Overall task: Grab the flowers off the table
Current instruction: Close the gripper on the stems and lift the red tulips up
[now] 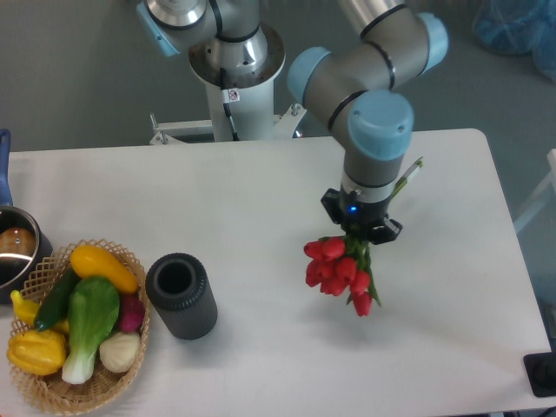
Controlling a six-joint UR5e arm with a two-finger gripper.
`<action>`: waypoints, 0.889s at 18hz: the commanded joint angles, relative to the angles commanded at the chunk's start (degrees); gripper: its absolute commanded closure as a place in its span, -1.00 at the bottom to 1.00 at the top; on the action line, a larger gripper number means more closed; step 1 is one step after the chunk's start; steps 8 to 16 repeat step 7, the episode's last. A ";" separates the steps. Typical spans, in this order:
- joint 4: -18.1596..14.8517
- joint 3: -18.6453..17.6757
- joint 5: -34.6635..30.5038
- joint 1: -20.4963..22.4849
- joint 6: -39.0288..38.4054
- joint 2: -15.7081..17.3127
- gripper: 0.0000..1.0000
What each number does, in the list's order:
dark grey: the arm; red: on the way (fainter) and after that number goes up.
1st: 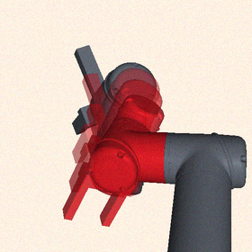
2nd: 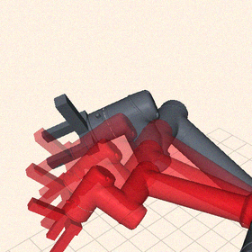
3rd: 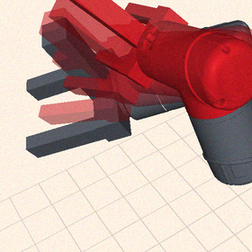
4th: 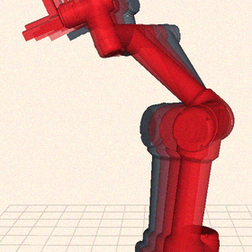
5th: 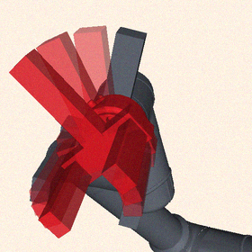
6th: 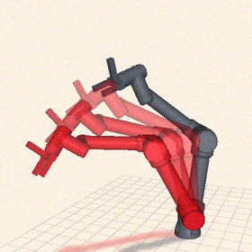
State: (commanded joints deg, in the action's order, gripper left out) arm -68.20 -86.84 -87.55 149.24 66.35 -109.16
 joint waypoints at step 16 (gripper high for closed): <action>-0.18 1.94 0.27 -1.14 0.97 -0.71 1.00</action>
